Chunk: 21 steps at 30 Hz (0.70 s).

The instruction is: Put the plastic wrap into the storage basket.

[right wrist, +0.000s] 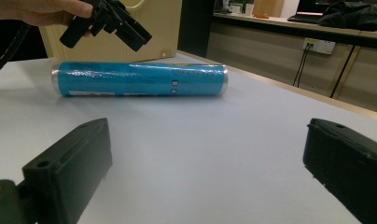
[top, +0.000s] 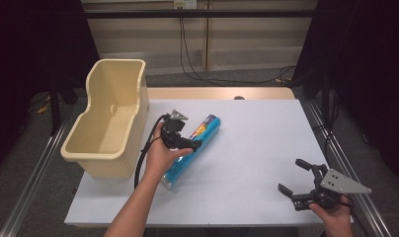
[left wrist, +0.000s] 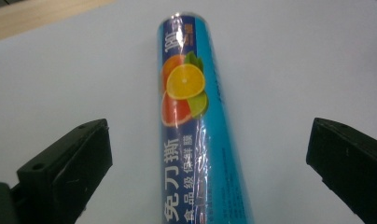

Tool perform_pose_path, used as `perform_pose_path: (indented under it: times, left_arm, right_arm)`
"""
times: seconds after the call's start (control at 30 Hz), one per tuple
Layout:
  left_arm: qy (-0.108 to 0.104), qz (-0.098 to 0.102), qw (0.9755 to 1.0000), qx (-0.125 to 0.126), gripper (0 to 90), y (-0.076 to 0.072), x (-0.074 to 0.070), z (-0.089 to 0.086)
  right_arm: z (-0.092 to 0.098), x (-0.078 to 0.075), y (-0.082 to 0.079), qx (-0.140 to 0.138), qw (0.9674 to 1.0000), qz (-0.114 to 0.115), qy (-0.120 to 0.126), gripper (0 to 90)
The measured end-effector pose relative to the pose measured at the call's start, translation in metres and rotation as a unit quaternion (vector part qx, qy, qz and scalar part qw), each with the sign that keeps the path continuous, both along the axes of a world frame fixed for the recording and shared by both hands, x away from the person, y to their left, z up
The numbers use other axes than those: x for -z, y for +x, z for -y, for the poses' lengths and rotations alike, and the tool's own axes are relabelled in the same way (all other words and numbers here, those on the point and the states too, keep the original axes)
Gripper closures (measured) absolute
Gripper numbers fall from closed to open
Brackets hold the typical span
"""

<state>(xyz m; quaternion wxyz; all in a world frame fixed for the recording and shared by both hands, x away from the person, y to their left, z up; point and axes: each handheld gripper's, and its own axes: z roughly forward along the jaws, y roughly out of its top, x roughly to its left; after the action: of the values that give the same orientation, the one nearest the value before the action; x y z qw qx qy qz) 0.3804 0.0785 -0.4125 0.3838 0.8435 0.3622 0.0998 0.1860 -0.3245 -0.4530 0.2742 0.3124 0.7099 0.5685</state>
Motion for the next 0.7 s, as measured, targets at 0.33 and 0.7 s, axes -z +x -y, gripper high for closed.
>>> perform_pose_path:
  times: [0.33, 0.7]
  left_arm:
    - [0.041, -0.068, 0.9968, 0.007, 2.5, 0.008, 0.007, 0.009]
    - [0.084, -0.116, 0.9897, 0.003, 5.0, 0.013, 0.013, 0.017]
  right_arm:
    - [0.0, 0.0, 0.0, 0.0, 1.0, 0.0, 0.0, 0.7]
    - [0.002, 0.0, -0.001, 0.001, 1.0, -0.002, -0.001, 0.7]
